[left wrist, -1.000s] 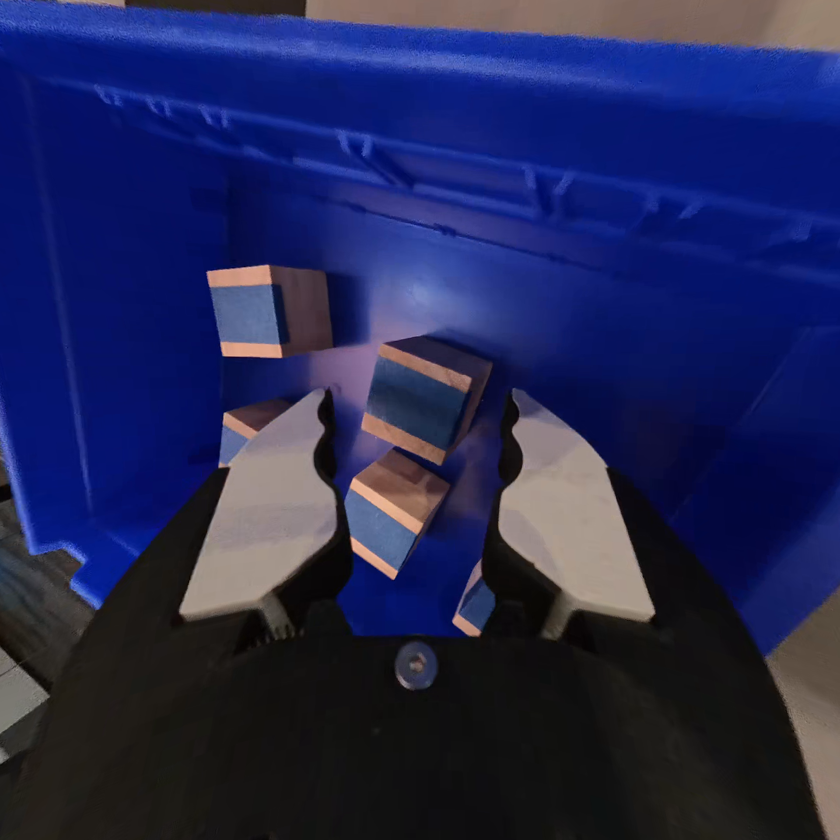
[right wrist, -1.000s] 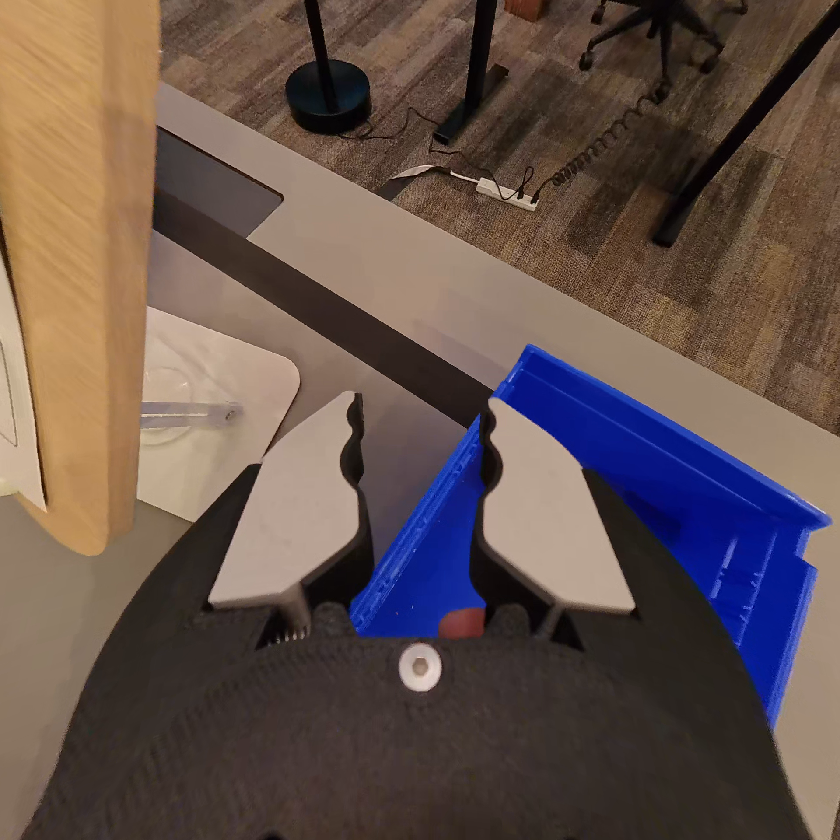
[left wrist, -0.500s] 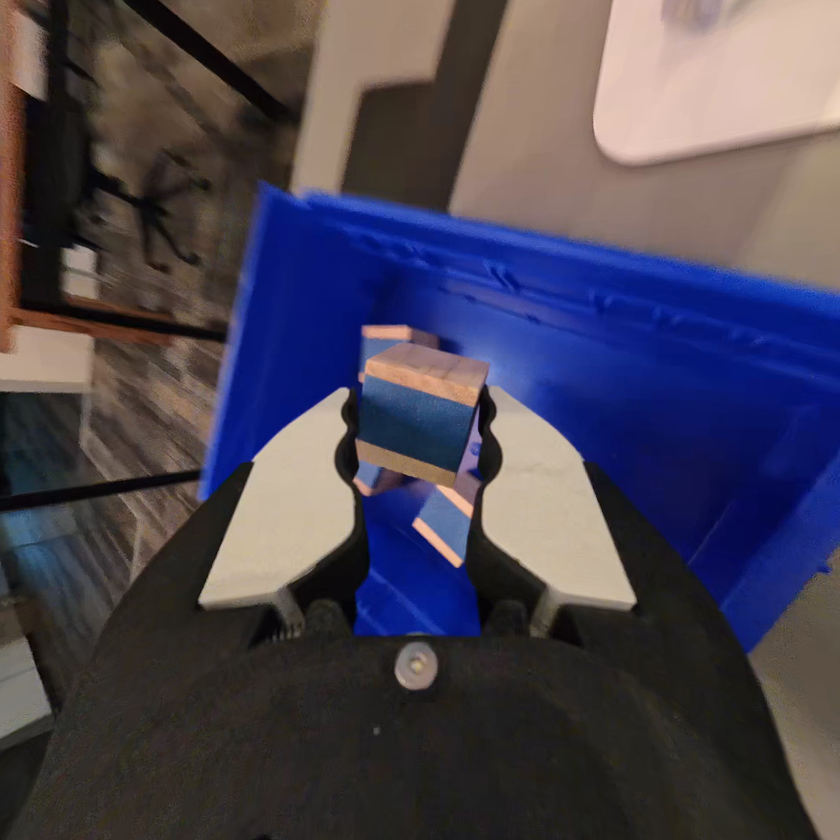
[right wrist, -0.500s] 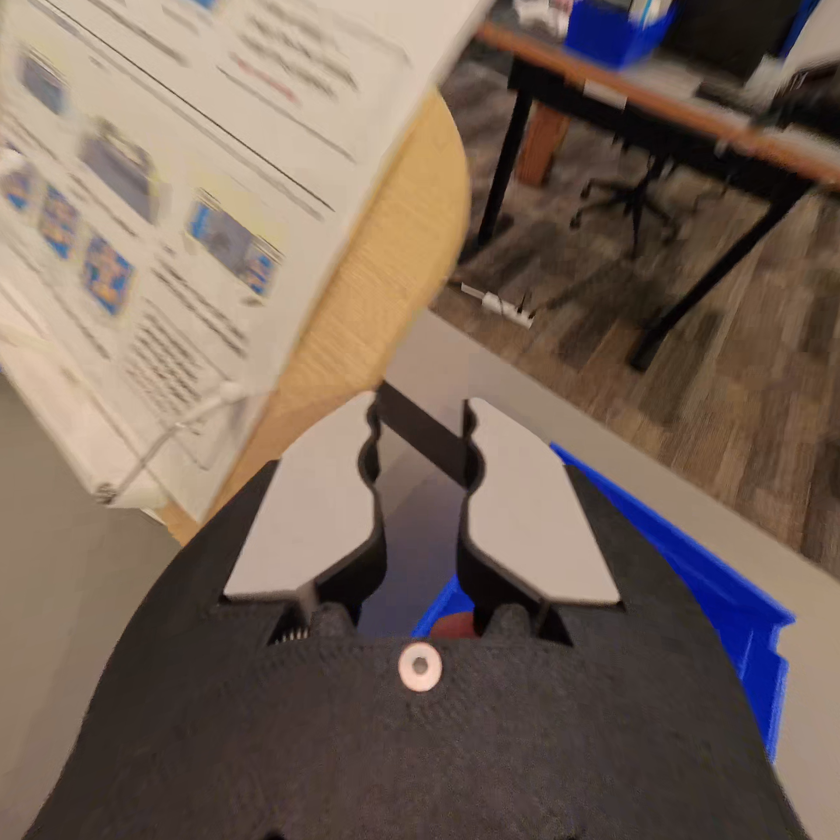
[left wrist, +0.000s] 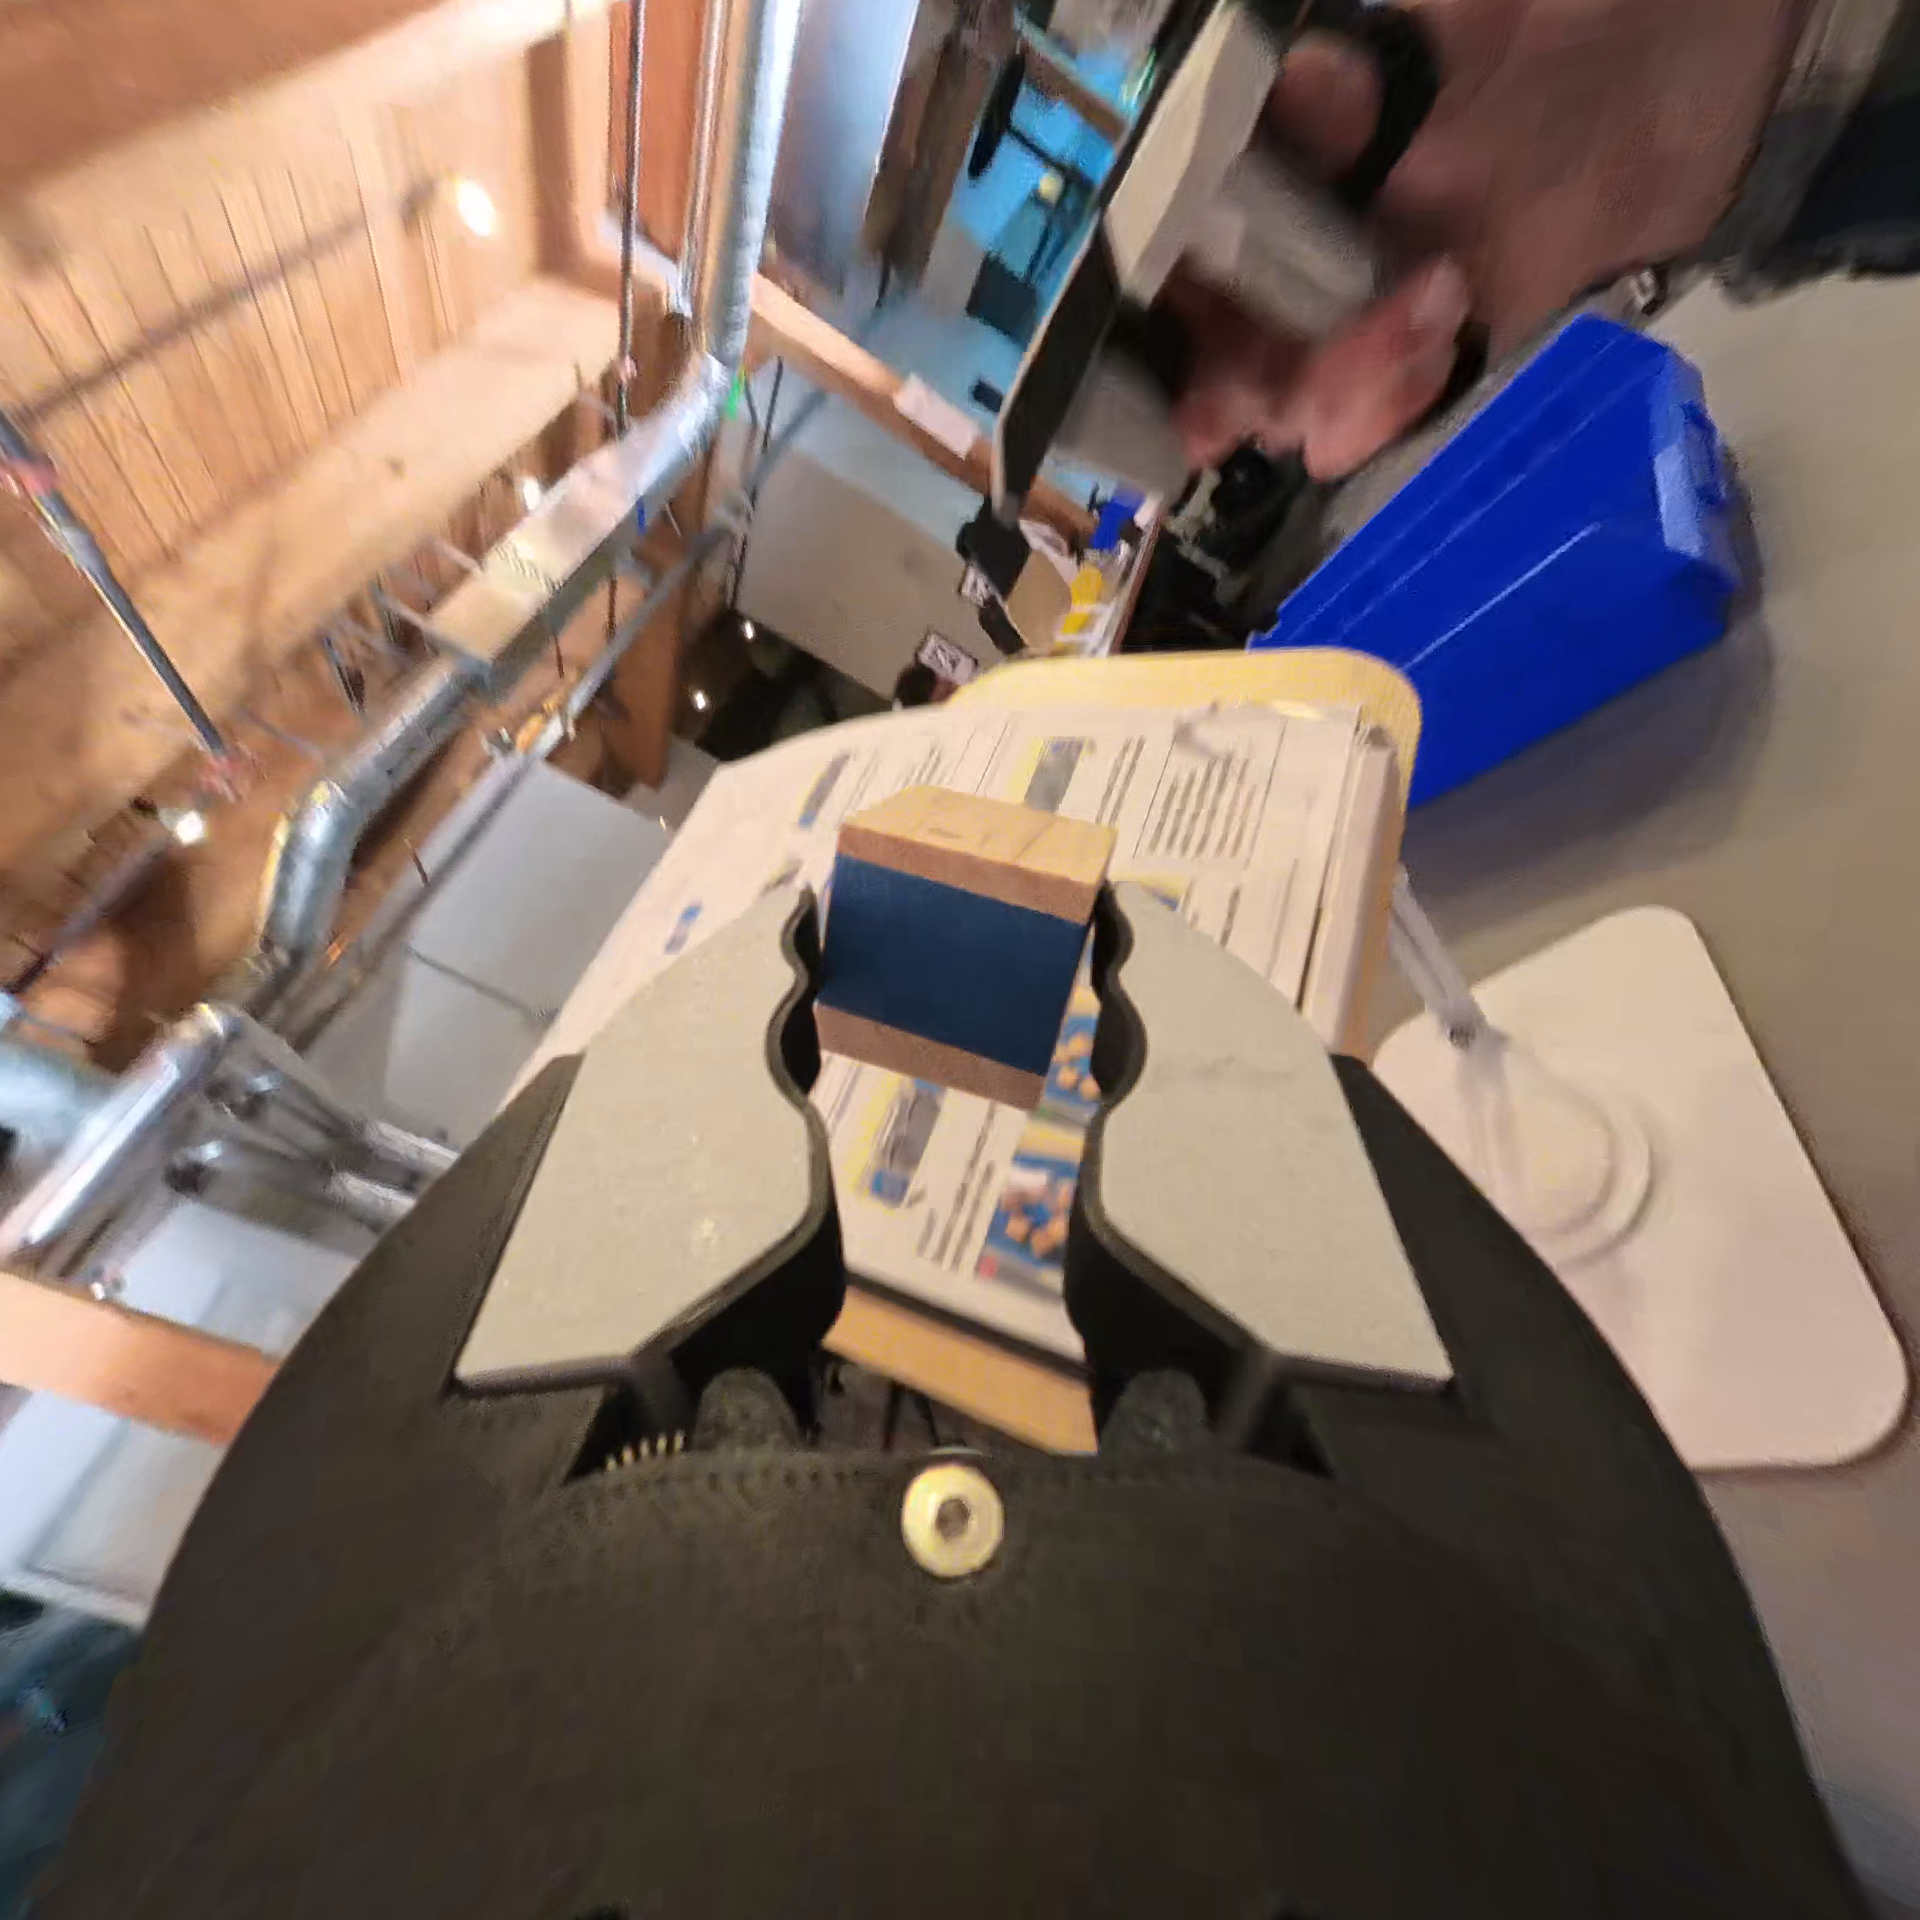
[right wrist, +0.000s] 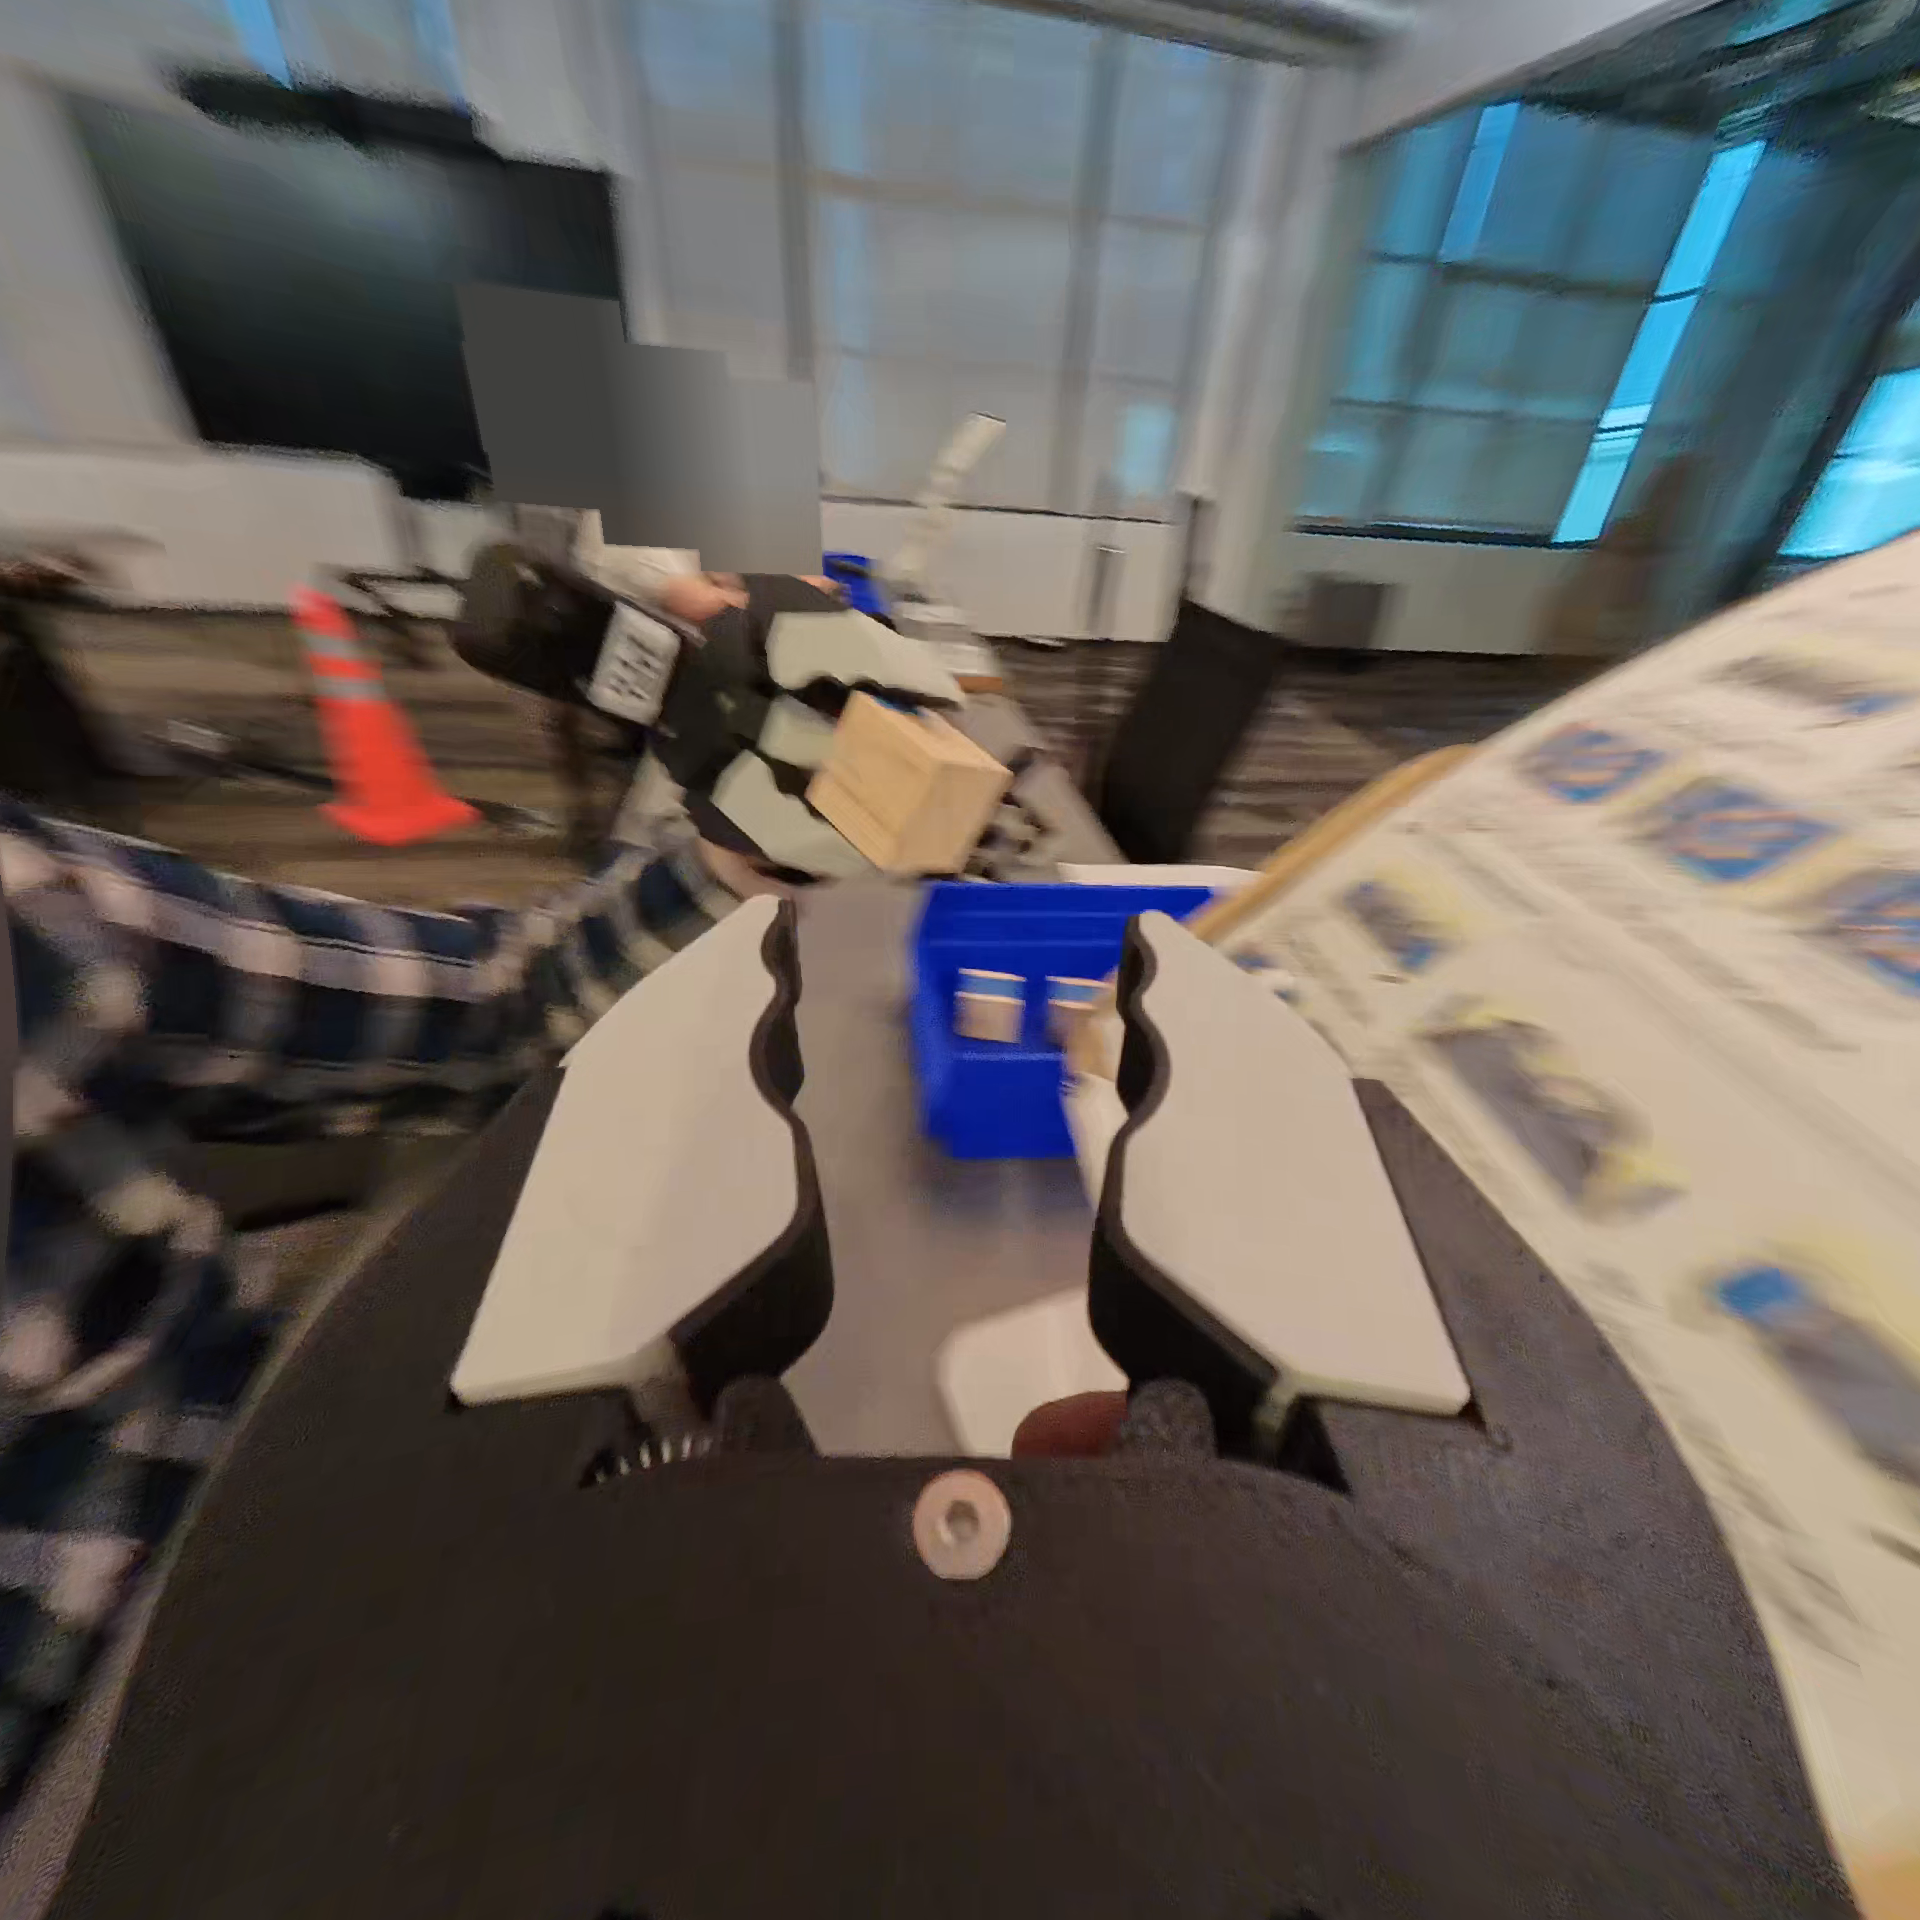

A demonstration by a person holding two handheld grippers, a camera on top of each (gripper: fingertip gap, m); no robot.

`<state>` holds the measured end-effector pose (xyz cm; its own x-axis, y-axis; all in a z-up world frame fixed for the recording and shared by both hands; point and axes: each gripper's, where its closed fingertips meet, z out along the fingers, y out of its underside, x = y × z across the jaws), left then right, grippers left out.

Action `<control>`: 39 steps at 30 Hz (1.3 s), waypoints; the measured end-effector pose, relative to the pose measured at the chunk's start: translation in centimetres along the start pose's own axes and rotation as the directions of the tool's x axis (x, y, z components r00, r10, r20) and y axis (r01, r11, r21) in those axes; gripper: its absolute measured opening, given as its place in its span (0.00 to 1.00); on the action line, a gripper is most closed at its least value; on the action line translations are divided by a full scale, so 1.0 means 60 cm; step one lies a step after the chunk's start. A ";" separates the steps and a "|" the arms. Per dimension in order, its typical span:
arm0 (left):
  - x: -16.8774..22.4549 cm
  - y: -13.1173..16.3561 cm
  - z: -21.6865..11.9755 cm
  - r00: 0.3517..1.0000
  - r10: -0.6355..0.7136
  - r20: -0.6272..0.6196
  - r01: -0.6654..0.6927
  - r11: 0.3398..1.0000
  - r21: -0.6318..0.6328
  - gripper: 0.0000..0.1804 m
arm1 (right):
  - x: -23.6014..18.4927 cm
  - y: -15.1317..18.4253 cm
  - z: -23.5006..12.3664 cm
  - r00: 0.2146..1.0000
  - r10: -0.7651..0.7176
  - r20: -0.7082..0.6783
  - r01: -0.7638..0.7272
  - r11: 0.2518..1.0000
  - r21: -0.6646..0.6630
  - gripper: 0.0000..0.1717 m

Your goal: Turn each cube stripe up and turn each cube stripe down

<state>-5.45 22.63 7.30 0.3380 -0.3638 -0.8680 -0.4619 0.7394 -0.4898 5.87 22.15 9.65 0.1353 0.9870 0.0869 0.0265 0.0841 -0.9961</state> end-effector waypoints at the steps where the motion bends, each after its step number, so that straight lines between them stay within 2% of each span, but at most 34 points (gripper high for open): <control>1: 0.016 -0.017 0.009 1.000 0.021 -0.005 -0.021 1.000 0.022 0.27 | -0.014 0.009 0.018 0.994 0.067 0.089 -0.069 0.997 0.017 0.36; 5: 0.061 -0.063 0.035 0.998 0.065 0.026 -0.067 0.992 0.105 0.27 | -0.055 0.052 0.076 0.888 0.293 0.356 -0.310 0.951 -0.008 0.46; 9: 0.086 -0.090 0.042 0.998 0.058 0.024 -0.061 0.984 0.165 0.27 | -0.089 0.071 0.101 0.795 0.354 0.492 -0.390 0.920 -0.031 0.46; 10: 0.092 -0.092 0.045 0.998 0.059 0.017 -0.062 0.983 0.171 0.27 | -0.097 0.075 0.105 0.779 0.357 0.516 -0.393 0.918 -0.042 0.44; 12: 0.103 -0.089 0.051 0.998 0.061 -0.004 -0.059 0.984 0.169 0.27 | -0.110 0.078 0.107 0.767 0.339 0.545 -0.381 0.924 -0.038 0.27; 14: 0.103 -0.086 0.053 0.999 0.036 -0.008 -0.034 0.983 0.178 0.27 | -0.108 0.080 0.106 0.778 0.338 0.530 -0.366 0.929 -0.055 0.27; 18: 0.084 -0.068 0.051 0.999 0.038 0.014 -0.039 0.991 0.129 0.26 | -0.054 0.080 0.083 0.895 0.294 0.336 -0.271 0.956 -0.116 0.27; 20: 0.057 -0.057 0.040 0.998 0.026 0.055 -0.032 0.993 0.113 0.21 | 0.013 0.073 0.041 0.955 0.257 0.146 -0.239 0.962 -0.134 0.27; 22: 0.033 -0.044 0.028 0.996 0.028 0.084 -0.035 0.996 0.087 0.14 | 0.102 0.069 -0.027 0.979 0.169 -0.116 -0.187 0.969 -0.159 0.27; 23: 0.021 -0.037 0.022 0.995 0.026 0.096 -0.033 0.997 0.073 0.09 | 0.155 0.072 -0.072 0.953 0.107 -0.282 -0.164 0.969 -0.185 0.27; 25: -0.002 -0.020 0.011 0.991 0.020 0.130 -0.026 0.999 0.040 0.03 | 0.257 0.096 -0.177 0.816 -0.031 -0.578 -0.167 0.944 -0.285 0.26; 27: -0.026 -0.003 0.001 0.986 0.008 0.169 -0.010 1.000 0.009 0.00 | 0.325 0.133 -0.267 0.685 -0.052 -0.726 -0.265 0.911 -0.315 0.26; 30: -0.050 0.027 -0.009 0.978 0.000 0.207 0.011 0.999 -0.049 0.00 | 0.403 0.218 -0.375 0.522 -0.054 -0.851 -0.438 0.840 -0.321 0.27; 33: -0.061 0.063 -0.013 0.978 -0.004 0.209 0.028 0.993 -0.115 0.00 | 0.447 0.316 -0.456 0.405 -0.080 -0.911 -0.594 0.734 -0.329 0.27; 35: -0.067 0.083 -0.017 0.978 -0.015 0.210 0.044 0.990 -0.135 0.00 | 0.461 0.373 -0.493 0.358 -0.093 -0.929 -0.674 0.663 -0.326 0.27; 39: -0.071 0.122 -0.019 0.979 -0.033 0.201 0.070 0.980 -0.185 0.00 | 0.462 0.482 -0.538 0.318 -0.092 -0.944 -0.813 0.486 -0.321 0.27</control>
<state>-11.20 28.94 7.32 0.5104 -0.2667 -0.8175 -0.5806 0.5945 -0.5564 42.37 47.52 -16.26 0.9752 0.1769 0.1332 0.2212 -0.8051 -0.5503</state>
